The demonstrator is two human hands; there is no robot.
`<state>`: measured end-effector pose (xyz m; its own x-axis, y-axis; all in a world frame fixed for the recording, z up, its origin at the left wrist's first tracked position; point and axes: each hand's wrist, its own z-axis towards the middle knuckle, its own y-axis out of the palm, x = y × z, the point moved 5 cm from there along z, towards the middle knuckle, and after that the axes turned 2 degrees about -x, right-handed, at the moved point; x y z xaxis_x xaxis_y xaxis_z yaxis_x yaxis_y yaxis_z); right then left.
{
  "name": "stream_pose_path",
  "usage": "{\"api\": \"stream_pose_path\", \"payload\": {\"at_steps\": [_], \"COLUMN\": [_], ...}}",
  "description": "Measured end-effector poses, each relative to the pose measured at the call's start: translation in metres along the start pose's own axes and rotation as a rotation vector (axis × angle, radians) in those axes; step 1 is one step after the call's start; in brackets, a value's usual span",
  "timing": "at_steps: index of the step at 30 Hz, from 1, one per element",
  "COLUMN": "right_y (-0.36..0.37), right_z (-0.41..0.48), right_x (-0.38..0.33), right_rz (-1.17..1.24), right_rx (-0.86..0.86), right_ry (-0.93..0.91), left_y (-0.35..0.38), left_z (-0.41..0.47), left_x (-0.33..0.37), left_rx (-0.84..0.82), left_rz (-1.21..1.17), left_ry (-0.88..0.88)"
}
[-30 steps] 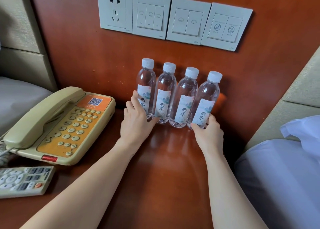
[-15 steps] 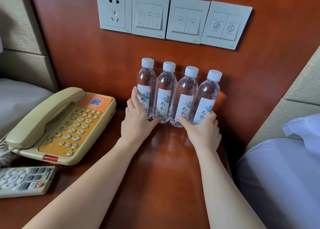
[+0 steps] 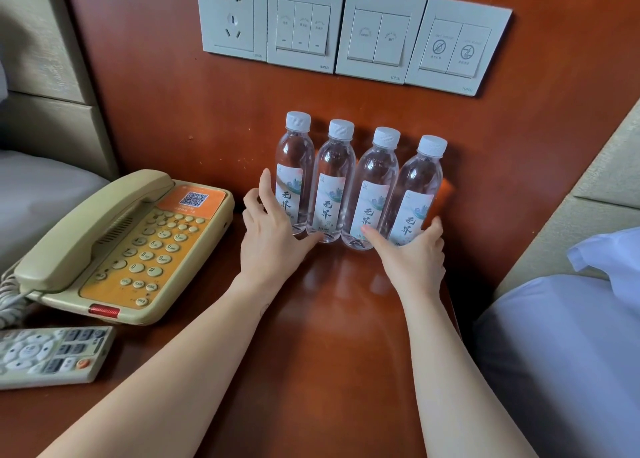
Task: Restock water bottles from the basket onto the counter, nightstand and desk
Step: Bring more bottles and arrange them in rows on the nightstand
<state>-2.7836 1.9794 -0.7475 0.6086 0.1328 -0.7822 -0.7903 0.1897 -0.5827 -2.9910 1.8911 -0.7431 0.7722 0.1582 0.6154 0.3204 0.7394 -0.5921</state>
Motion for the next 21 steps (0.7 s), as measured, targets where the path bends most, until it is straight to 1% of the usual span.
{"api": "stream_pose_path", "payload": {"at_steps": [2, 3, 8, 17, 21], "right_y": [-0.007, -0.009, -0.014, -0.01, -0.009], "right_z": [0.003, 0.004, 0.005, 0.003, -0.002], "right_x": [0.007, 0.01, 0.011, 0.009, 0.004], "right_rz": [0.135, 0.162, 0.104, 0.097, 0.106], "right_rx": [-0.037, -0.057, -0.025, -0.036, -0.046], "right_ry": [0.011, 0.014, -0.042, -0.056, -0.078], "left_y": [0.0, 0.0, 0.003, 0.005, 0.001], "left_z": [-0.001, -0.001, 0.003, 0.001, -0.004], "left_x": [0.001, 0.001, 0.004, 0.002, 0.004], "left_rx": [0.004, 0.006, -0.002, -0.032, -0.001], "left_rz": [-0.007, -0.012, -0.016, -0.056, -0.036], "left_ry": [0.005, 0.015, 0.03, 0.062, 0.034]}}
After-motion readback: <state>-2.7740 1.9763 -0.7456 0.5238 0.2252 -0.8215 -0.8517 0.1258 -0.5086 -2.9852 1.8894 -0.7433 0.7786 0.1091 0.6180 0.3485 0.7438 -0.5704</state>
